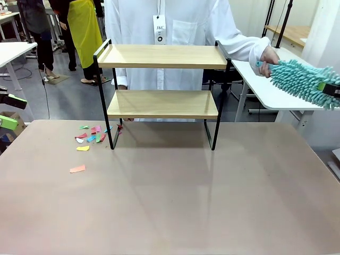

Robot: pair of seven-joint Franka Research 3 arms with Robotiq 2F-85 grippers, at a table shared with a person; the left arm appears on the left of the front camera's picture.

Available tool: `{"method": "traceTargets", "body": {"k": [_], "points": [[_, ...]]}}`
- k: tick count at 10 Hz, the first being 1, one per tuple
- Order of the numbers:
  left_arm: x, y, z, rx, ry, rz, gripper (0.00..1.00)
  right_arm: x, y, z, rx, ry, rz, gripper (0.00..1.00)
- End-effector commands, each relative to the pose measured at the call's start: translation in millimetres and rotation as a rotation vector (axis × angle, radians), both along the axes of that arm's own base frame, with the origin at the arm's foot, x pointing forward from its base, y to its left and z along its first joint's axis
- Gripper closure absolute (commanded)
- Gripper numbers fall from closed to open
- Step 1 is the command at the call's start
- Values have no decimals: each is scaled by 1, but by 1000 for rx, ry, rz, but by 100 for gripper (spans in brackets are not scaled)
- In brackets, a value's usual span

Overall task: Clean the shelf.
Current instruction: Hand the Duster back to the human.

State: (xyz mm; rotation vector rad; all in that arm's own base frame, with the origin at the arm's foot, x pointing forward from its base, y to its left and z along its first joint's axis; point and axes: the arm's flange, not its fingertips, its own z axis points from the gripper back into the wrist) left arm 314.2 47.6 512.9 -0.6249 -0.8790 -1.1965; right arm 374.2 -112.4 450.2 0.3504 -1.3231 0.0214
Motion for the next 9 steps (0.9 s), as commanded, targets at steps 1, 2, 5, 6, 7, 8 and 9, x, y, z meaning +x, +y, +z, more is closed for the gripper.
{"method": "traceTargets", "body": {"k": [1, 2, 5, 6, 7, 8, 9], "points": [[2, -1, 0, -26, -26, -12, 0, 0, 0, 0, 0, 0, 0, 26], [2, -1, 0, -26, -26, -12, 0, -4, -1, 4, -12, -3, 12, 25], [2, -1, 0, -26, -26, -12, 0, -11, -4, 30, 21, -22, 44, 0], [2, -1, 0, -26, -26, -12, 0, -12, -8, 46, 45, -46, 41, 0], [2, -1, 0, -26, -26, -12, 0, -13, -14, 67, 81, -77, 32, 0], [2, -1, 0, -26, -26, -12, 0, -14, -21, 86, 138, -94, 32, 0], [2, -1, 0, -26, -26, -12, 0, -15, -33, 106, 193, -127, 1, 0]]}}
